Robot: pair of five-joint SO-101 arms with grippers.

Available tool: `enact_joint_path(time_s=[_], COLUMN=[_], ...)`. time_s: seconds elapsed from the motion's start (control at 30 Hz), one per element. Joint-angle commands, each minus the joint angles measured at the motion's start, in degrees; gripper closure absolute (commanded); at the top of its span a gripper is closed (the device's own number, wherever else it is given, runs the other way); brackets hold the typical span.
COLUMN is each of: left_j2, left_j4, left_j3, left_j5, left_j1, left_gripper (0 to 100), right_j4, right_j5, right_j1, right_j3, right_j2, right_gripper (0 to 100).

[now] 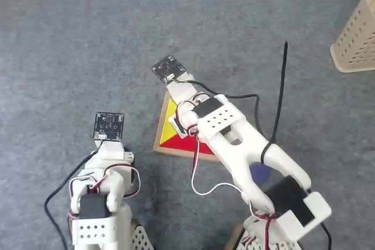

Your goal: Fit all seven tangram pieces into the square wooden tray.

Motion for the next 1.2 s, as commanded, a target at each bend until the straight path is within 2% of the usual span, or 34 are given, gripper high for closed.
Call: enact_joint_path(time_s=[0.0, 0.3, 0.7, 0.9, 1.07, 1.17], left_j2=[-1.05, -1.05, -1.05, -1.05, -1.05, -1.05], left_j4=[0.35, 0.35, 0.35, 0.35, 0.35, 0.35], left_j3=[-0.57, -0.57, -0.57, -0.57, -0.57, -0.57], left_j5=[-0.18, -0.18, -0.18, -0.18, -0.18, -0.18], left_j1=[0.26, 0.26, 0.26, 0.26, 0.26, 0.26], left_gripper=[98, 98, 98, 98, 98, 98], right_j4=[-2.42, -3.03, -15.16, -16.13, -16.13, -15.87], right_j5=[1.32, 3.96, 4.13, 4.13, 3.52, 0.18], right_j1=[-0.22, 0.04, -1.1, -0.84, 2.33, 4.35], right_j3=[-3.6, -3.6, -3.78, -3.87, -3.87, -4.57], right_j2=[-0.48, -0.4, 8.57, 9.71, 9.8, 9.8], right_gripper=[92.9, 92.9, 93.3, 93.3, 93.3, 93.3])
